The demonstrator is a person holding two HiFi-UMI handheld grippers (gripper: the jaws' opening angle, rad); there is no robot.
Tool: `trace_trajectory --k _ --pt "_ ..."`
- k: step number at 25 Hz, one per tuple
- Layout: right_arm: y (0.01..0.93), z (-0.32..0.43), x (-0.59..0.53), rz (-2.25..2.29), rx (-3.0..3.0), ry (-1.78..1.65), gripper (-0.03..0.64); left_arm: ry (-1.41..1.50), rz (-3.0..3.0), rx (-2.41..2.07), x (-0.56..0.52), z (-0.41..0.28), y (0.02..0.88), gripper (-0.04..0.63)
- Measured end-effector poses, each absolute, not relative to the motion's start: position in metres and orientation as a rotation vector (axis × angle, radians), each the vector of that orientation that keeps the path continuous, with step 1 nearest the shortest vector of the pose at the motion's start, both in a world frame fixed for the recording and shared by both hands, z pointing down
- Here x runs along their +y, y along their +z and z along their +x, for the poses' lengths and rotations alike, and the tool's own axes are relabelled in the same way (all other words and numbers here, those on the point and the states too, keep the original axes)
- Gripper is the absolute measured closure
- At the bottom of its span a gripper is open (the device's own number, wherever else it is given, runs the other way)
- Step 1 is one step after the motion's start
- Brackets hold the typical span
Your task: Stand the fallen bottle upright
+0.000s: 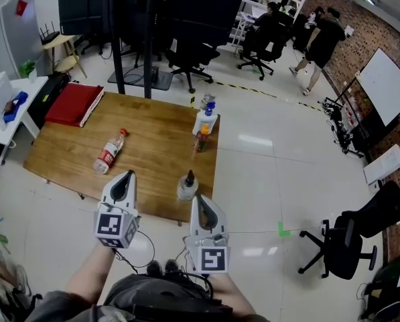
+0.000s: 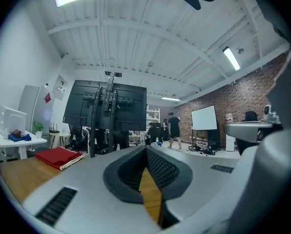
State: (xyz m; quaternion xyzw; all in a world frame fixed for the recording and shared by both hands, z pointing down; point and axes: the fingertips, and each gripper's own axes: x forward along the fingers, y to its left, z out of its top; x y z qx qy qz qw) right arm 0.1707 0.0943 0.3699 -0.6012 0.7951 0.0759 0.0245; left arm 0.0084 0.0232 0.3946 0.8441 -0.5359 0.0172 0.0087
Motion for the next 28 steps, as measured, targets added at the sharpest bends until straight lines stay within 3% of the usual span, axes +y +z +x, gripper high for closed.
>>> trace_trajectory --k 15,21,28 --pt "0.372 0.204 0.039 -1.753 2.451 0.198 0.611 0.046 2.643 -1.696 0.011 0.044 0.381 0.565" --pt "0.348 0.155 0.004 -1.702 2.421 0.233 0.611 0.012 2.642 -1.678 -0.021 0.002 0.380 0.565" --pt "0.355 0.053 -0.049 -1.747 2.401 0.268 0.611 0.029 2.711 -1.632 -0.072 -0.095 0.390 0.565"
